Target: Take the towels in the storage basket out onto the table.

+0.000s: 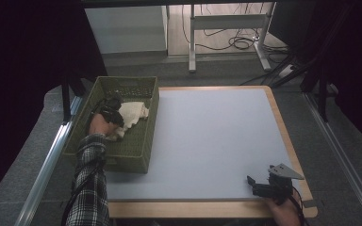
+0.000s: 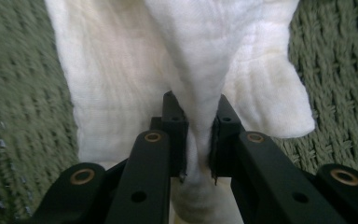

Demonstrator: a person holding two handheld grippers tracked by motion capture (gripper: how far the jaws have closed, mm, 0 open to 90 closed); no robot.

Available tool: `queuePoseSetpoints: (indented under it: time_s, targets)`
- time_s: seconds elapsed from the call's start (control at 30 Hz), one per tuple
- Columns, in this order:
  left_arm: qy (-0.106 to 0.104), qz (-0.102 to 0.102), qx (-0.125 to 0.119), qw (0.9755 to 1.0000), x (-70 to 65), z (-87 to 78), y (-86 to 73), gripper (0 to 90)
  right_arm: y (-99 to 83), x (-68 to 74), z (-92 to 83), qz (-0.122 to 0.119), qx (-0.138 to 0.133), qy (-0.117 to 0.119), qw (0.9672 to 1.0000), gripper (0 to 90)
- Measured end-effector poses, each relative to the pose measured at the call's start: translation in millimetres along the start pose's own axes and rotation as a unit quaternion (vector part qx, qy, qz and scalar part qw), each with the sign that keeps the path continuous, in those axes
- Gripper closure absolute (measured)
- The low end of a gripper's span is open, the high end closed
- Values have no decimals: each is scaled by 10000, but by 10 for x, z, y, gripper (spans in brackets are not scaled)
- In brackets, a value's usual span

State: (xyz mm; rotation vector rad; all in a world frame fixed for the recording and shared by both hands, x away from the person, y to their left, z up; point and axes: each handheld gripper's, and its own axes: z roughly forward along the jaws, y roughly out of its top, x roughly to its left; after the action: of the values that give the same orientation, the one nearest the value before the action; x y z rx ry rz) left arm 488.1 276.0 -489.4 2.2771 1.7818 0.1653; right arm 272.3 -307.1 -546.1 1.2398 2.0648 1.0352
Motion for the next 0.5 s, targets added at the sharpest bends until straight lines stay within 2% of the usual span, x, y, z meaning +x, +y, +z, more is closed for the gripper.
queuePoseSetpoints:
  time_s: [0.03, 0.17, 0.2, 0.23, 0.27, 0.3, 0.37, 0.4, 0.43, 0.47, 0.5]
  targets:
    - [-60, -27, -32, 10000, 7, -22, -8, 803, 0, 0, 0, 0, 0, 1, 10000, 10]
    - [-62, -8, -225, 9997, 16, -106, -40, 803, 0, 0, 0, -1, 0, -1, 10000, 10]
    - [-31, 18, -406, 9992, 24, -176, -65, 803, 0, 0, 0, -1, 0, -1, 10000, 10]
    - [-31, 18, -406, 9992, 24, -176, -65, 802, 0, 0, 0, -1, 0, -1, 10000, 10]
    - [9, -9, -706, 9975, 34, -280, -108, 802, 0, 0, 0, -1, 0, -2, 10000, 10]
    - [9, -9, -706, 9975, 34, -280, -108, 802, 0, 0, 0, -1, 0, -2, 10000, 10]
    - [-4, -103, -1193, 9928, 50, -422, -192, 802, 0, 0, 0, -3, 1, -2, 10000, 10]
    - [1, -112, -1334, 9910, 53, -470, -227, 802, 0, 0, 0, -2, 1, -2, 10000, 10]
    - [-23, -151, -1529, 9881, 48, -511, -264, 802, 0, 0, 0, -2, 1, -3, 10000, 10]
    - [-33, -145, -1653, 9861, 49, -544, -294, 802, 0, 0, 0, -2, 1, -3, 10000, 10]
    - [-33, -145, -1653, 9861, 49, -544, -294, 802, 0, 0, 0, -2, 1, -3, 10000, 10]
